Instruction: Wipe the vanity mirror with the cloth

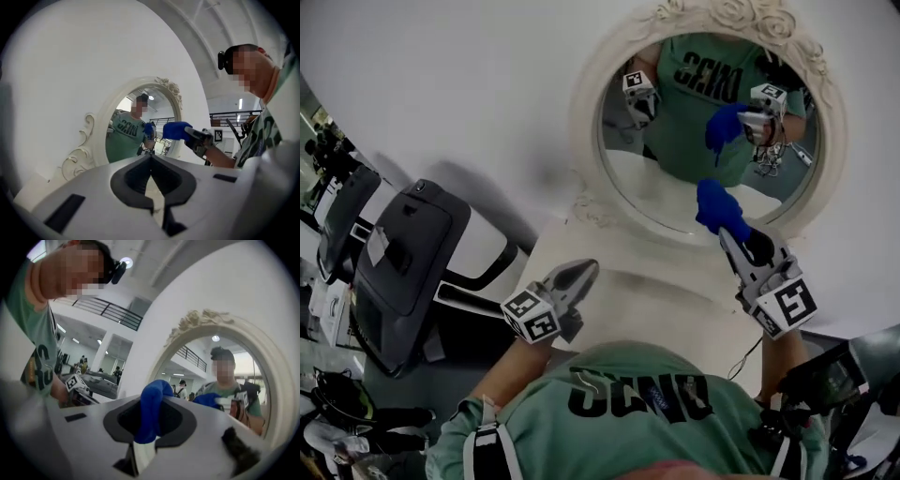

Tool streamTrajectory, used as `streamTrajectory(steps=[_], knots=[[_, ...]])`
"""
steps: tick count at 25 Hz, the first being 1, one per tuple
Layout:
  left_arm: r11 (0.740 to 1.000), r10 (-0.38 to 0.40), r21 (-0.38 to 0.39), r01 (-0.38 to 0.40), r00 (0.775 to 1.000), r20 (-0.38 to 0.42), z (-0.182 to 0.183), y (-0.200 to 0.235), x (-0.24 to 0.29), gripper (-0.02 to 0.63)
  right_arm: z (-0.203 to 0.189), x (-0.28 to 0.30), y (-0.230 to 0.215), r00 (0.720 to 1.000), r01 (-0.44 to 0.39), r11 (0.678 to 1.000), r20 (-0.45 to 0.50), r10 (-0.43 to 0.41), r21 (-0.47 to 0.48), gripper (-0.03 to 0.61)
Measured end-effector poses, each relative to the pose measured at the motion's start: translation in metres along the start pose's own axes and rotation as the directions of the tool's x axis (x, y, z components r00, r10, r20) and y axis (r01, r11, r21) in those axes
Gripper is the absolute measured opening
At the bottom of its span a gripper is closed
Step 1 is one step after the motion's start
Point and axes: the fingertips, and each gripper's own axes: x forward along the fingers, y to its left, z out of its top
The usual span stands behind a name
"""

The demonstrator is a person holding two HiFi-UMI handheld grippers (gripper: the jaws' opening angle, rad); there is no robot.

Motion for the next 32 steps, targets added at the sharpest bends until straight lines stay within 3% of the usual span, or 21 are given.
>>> streamTrajectory(steps=[2, 3, 5, 9, 15, 17, 18, 21, 23, 32], knots=[[0.999, 0.047, 0.01, -0.047, 0.999, 0.017, 0.005, 0.008, -0.016, 0.009, 0.037, 0.031, -0.007, 0.999, 0.047, 0.978, 0.022, -0.044, -0.204, 0.06], [0.998, 0.064, 0.012, -0.064, 0.998, 0.025, 0.007, 0.015, -0.023, 0.009, 0.055, 0.047, -0.008, 0.997, 0.083, 0.947, 0.026, -0.079, -0.31, 0.061], [0.996, 0.083, 0.009, -0.083, 0.996, 0.038, 0.012, 0.03, -0.038, 0.009, 0.084, 0.078, -0.01, 0.985, 0.159, 0.856, 0.02, -0.171, -0.492, 0.061], [0.997, 0.076, -0.019, -0.076, 0.996, 0.04, 0.017, 0.062, -0.059, 0.009, 0.117, 0.151, -0.009, 0.942, 0.268, 0.62, 0.064, -0.331, -0.737, 0.061], [0.997, 0.053, -0.061, -0.05, 0.998, 0.046, 0.014, 0.103, -0.088, 0.009, 0.106, 0.239, -0.016, 0.846, 0.268, 0.23, 0.114, -0.52, -0.936, 0.061], [0.997, 0.05, -0.065, -0.046, 0.997, 0.051, 0.014, 0.104, -0.092, 0.009, 0.106, 0.247, -0.022, 0.816, 0.261, 0.132, 0.146, -0.56, -0.956, 0.061], [0.997, 0.049, -0.067, -0.046, 0.997, 0.054, 0.013, 0.104, -0.093, 0.009, 0.105, 0.249, -0.027, 0.802, 0.258, 0.097, 0.157, -0.576, -0.961, 0.061], [0.995, 0.058, -0.08, -0.054, 0.997, 0.056, 0.01, 0.106, -0.101, 0.009, 0.098, 0.249, -0.035, 0.773, 0.254, 0.033, 0.182, -0.608, -0.967, 0.061], [0.994, 0.071, -0.088, -0.066, 0.996, 0.055, 0.007, 0.111, -0.105, 0.009, 0.096, 0.25, -0.036, 0.762, 0.26, 0.01, 0.199, -0.616, -0.965, 0.061], [0.989, 0.097, -0.119, -0.091, 0.994, 0.049, -0.001, 0.128, -0.11, 0.009, 0.04, 0.28, -0.005, 0.81, 0.202, 0.018, 0.157, -0.565, -0.979, 0.058]])
